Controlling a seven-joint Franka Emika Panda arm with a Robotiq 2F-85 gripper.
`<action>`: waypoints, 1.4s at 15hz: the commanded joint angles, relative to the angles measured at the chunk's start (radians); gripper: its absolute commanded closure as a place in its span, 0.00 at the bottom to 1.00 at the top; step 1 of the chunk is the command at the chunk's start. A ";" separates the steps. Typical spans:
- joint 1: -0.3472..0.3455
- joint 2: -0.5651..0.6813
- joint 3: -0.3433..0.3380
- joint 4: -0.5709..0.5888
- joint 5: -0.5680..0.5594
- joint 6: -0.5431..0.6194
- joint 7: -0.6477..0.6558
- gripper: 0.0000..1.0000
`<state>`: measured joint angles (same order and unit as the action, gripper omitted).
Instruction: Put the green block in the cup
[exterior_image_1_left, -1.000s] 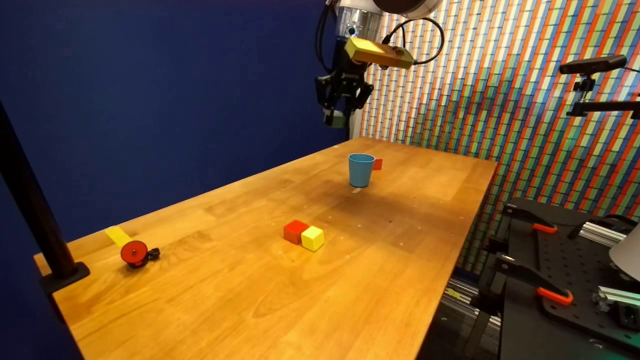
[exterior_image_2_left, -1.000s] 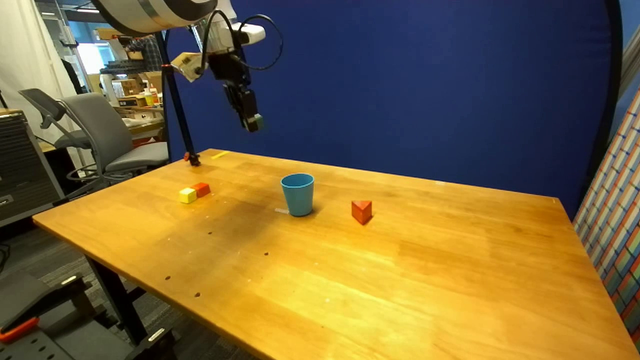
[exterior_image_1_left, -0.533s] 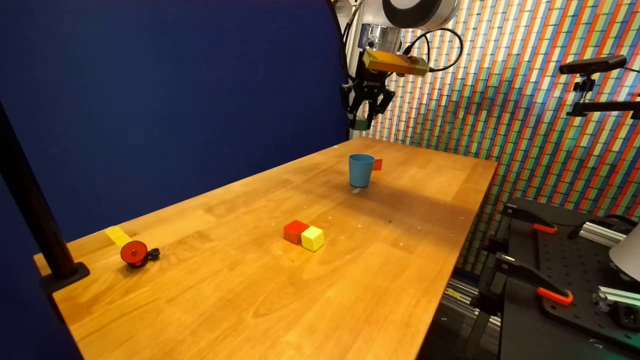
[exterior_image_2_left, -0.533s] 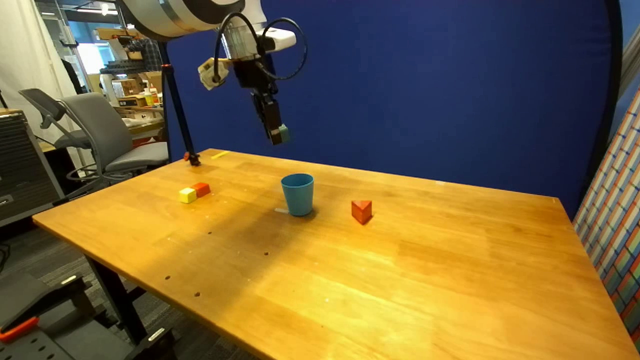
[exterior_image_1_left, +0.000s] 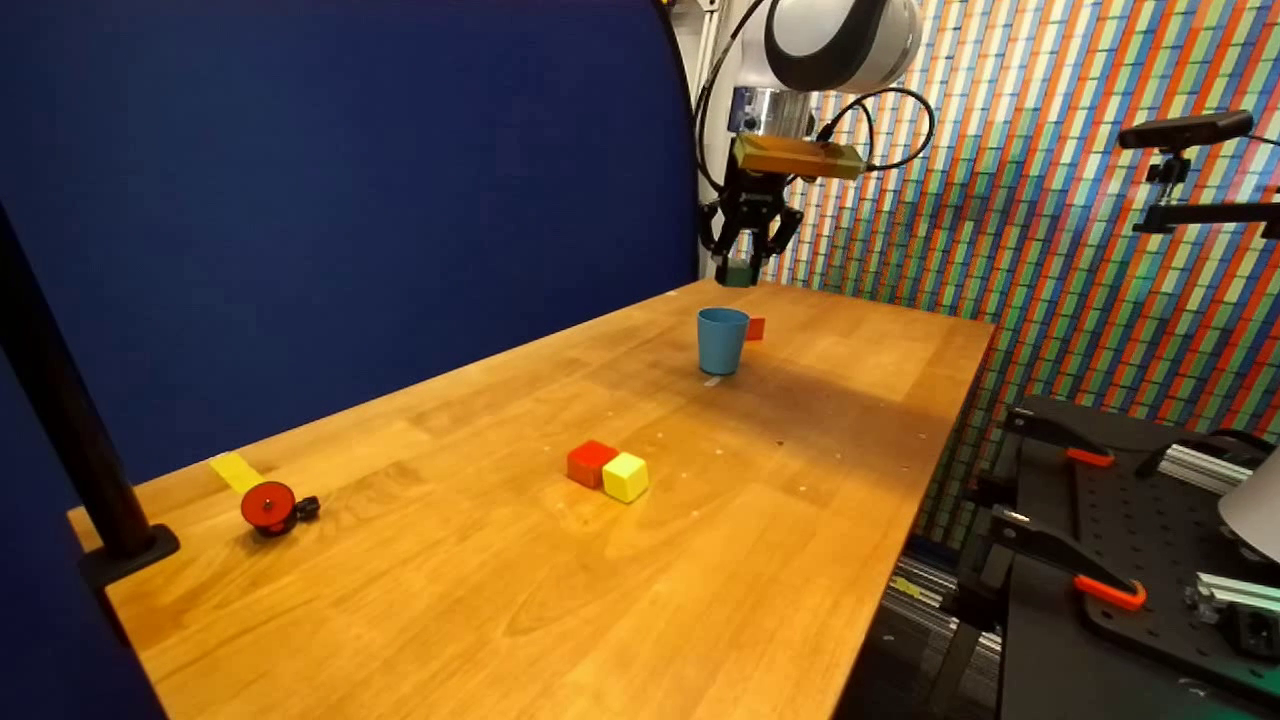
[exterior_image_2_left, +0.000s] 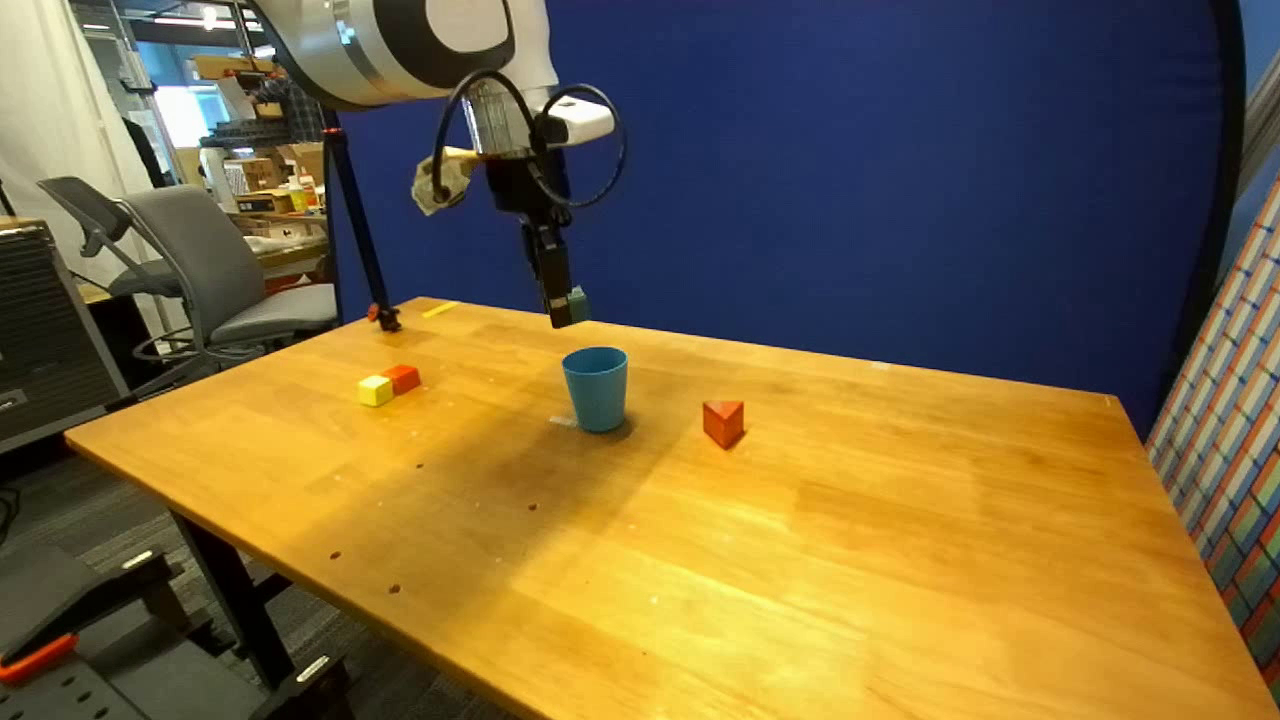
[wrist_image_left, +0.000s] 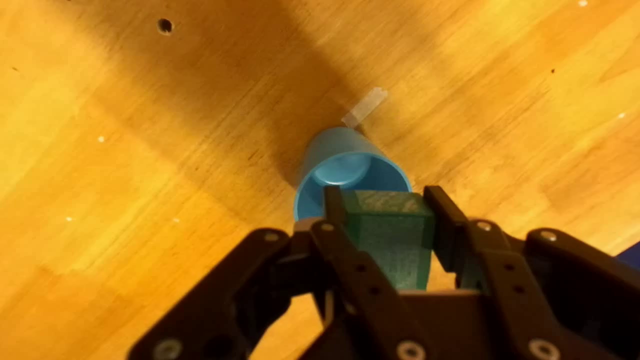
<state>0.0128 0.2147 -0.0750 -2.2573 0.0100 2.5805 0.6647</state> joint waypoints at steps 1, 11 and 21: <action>0.002 0.044 -0.009 0.024 0.030 0.009 0.003 0.82; -0.004 0.127 -0.020 0.106 0.121 0.018 -0.005 0.82; 0.000 0.168 -0.032 0.129 0.114 0.000 -0.010 0.31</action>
<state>0.0101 0.3725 -0.0949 -2.1515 0.1064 2.5871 0.6653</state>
